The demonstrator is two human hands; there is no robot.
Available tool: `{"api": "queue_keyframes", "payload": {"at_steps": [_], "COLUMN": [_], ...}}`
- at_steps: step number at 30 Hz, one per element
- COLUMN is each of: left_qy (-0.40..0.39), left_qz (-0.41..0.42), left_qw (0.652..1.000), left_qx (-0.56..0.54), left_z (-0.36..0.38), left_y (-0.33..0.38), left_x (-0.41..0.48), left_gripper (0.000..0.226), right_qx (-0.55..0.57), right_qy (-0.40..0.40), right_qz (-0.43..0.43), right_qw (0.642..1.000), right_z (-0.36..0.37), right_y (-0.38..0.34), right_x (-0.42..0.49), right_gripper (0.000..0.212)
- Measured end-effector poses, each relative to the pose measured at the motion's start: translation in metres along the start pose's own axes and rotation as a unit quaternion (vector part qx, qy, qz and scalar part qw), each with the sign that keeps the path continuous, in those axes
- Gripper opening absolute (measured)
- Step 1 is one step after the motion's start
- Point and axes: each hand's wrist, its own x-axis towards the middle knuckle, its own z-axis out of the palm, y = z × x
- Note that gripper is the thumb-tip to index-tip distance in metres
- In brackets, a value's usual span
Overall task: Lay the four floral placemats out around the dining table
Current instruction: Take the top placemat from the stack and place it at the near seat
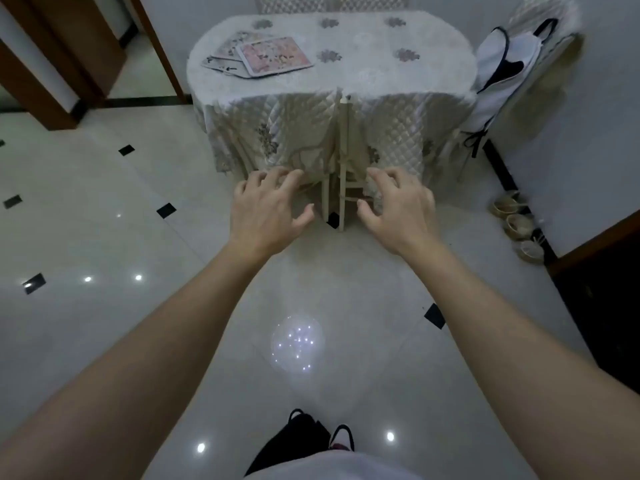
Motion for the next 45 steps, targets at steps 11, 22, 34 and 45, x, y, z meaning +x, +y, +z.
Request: {"api": "queue_keyframes", "payload": {"at_steps": [11, 22, 34, 45], "left_qy": [0.027, 0.025, 0.032, 0.01], "left_qz": [0.003, 0.017, 0.052, 0.022], "left_qw": [1.0, 1.0, 0.997, 0.999], "left_qx": [0.009, -0.008, -0.04, -0.026], "left_z": [0.03, 0.065, 0.107, 0.155], "left_y": [-0.031, -0.111, -0.151, -0.167], "left_x": [0.076, 0.239, 0.387, 0.507], "left_gripper": [0.062, 0.066, 0.064, 0.062], "right_qx": [-0.005, -0.013, -0.034, -0.016], "right_qy": [-0.024, -0.028, 0.0, -0.01], "right_qz": [-0.008, 0.011, 0.032, 0.01], "right_qw": [1.0, 0.999, 0.999, 1.0], "right_z": [0.031, 0.086, 0.127, 0.177], "right_y": [0.01, -0.011, 0.004, 0.046], "right_x": [0.088, 0.247, 0.38, 0.516], "right_gripper": [0.057, 0.057, 0.053, 0.054]}}
